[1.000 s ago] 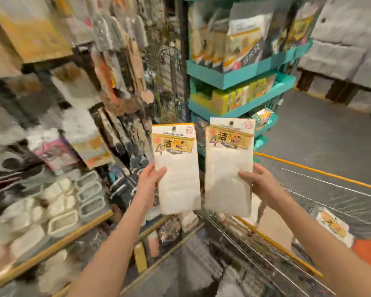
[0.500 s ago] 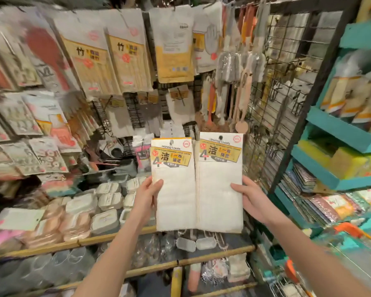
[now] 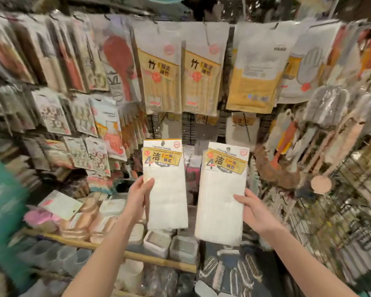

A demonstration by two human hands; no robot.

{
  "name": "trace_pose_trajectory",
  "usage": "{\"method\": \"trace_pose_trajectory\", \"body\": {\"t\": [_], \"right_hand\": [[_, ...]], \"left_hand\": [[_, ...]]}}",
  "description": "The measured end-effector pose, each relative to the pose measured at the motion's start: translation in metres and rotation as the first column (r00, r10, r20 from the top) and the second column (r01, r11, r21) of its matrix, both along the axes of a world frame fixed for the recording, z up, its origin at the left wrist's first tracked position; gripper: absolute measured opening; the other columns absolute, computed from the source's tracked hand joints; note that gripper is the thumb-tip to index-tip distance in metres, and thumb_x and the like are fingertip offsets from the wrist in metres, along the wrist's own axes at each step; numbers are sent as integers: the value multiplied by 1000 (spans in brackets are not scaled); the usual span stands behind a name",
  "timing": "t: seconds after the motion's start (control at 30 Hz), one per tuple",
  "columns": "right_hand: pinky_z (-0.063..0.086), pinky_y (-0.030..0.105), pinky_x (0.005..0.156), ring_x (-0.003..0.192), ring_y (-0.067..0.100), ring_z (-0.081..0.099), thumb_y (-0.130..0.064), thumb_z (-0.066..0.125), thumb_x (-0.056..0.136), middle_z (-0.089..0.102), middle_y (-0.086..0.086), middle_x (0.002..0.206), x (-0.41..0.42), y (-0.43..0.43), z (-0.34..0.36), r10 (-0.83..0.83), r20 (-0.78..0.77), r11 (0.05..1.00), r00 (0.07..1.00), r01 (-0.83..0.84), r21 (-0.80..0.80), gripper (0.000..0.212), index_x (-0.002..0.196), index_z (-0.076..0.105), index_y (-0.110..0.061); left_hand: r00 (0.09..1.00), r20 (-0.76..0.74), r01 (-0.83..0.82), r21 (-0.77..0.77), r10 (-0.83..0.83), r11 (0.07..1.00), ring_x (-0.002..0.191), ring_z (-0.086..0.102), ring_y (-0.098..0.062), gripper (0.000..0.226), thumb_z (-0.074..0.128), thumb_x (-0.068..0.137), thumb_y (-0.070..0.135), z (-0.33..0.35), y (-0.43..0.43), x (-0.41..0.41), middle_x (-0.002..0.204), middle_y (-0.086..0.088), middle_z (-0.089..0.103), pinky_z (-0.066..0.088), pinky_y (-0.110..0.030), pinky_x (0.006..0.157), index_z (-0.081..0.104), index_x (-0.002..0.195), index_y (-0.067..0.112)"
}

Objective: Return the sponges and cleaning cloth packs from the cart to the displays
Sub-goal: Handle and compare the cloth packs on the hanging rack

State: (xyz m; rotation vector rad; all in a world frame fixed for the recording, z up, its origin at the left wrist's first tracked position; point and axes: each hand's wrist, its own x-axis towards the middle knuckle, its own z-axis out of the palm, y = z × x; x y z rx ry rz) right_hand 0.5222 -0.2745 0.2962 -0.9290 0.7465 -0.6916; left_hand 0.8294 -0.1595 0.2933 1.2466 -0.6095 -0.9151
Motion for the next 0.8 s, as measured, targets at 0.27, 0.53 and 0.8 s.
{"method": "trace_pose_trajectory", "body": {"t": [0.27,0.53,0.8], "right_hand": [[52,45,85,109,37,62,-6,67,73,64,16,121,70,-16,-7,-71,-2,997,997,71,-1,55,126,53,-11],[56,41,76,89,29,69,-2,63,74,70,14,103,108,-8,-22,-142,75,989,987,138,47,38,111,64,-7],[57,45,81,102,34,66,-7,65,75,65,17,119,135,-19,-20,-178,44,983,983,176,47,50,125,57,-7]], "left_hand": [[1000,15,27,51,-28,998,102,65,-36,25,58,93,13,2,-61,102,112,-17,69,51,-51,91,60,117,8],[987,50,149,82,-154,985,100,67,-35,30,60,91,13,-9,-105,150,113,-18,68,52,-49,89,59,120,5],[983,-63,175,86,-170,981,97,68,-31,31,57,92,8,-18,-121,160,112,-16,69,55,-40,76,56,122,2]]}}
